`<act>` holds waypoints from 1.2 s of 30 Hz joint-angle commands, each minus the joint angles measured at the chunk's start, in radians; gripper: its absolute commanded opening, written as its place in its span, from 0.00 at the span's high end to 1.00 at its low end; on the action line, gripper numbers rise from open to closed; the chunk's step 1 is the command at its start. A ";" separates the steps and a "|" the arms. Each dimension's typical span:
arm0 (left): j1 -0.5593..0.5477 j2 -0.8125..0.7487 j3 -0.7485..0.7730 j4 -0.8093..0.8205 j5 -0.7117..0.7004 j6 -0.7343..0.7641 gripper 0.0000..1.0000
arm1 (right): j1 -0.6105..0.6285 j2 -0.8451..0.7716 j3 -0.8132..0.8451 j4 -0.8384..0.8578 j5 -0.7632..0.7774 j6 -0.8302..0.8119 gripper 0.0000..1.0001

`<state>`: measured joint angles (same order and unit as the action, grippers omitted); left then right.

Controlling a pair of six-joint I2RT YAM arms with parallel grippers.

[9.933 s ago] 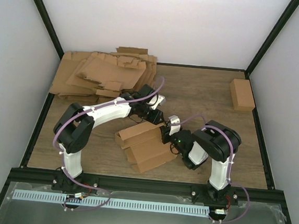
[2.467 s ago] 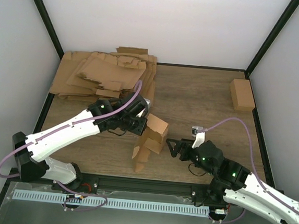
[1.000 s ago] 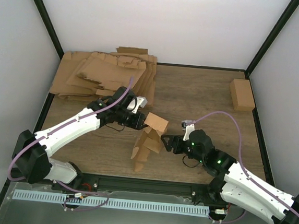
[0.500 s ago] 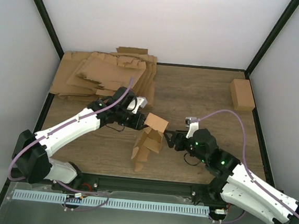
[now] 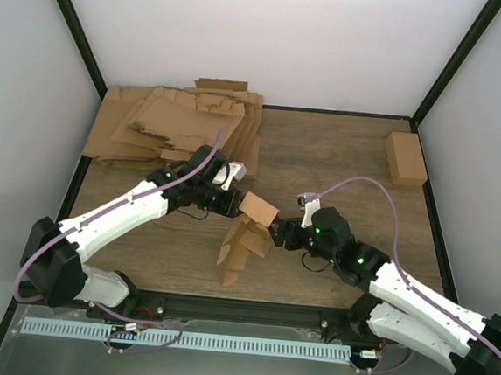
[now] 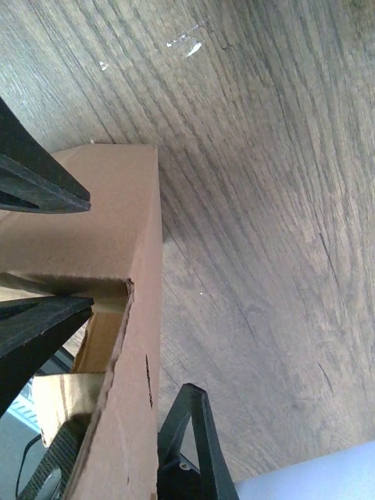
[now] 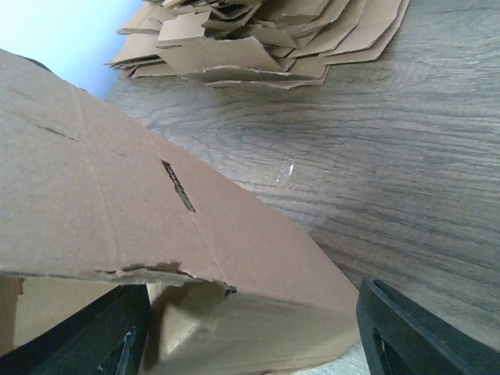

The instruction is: Fold the paper box

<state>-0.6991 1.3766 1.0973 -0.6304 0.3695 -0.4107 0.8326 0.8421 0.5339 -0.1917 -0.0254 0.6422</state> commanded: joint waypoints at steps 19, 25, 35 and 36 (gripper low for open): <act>-0.003 -0.121 0.091 -0.136 -0.176 -0.020 0.60 | -0.006 -0.125 0.171 -0.300 -0.163 -0.151 0.00; -0.007 -0.199 0.093 -0.217 -0.152 -0.016 0.53 | -0.006 -0.154 0.242 -0.419 -0.249 -0.153 0.00; -0.146 -0.264 0.111 -0.308 -0.255 -0.045 0.45 | -0.006 -0.119 0.412 -0.541 -0.183 -0.213 0.00; -0.166 -0.270 0.115 -0.308 -0.275 -0.052 0.44 | -0.006 -0.114 0.432 -0.548 -0.167 -0.221 0.00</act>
<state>-0.8028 1.1278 1.1774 -0.9047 0.1707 -0.4408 0.8326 0.7105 0.8738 -0.6731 -0.2371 0.4690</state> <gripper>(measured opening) 0.539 0.997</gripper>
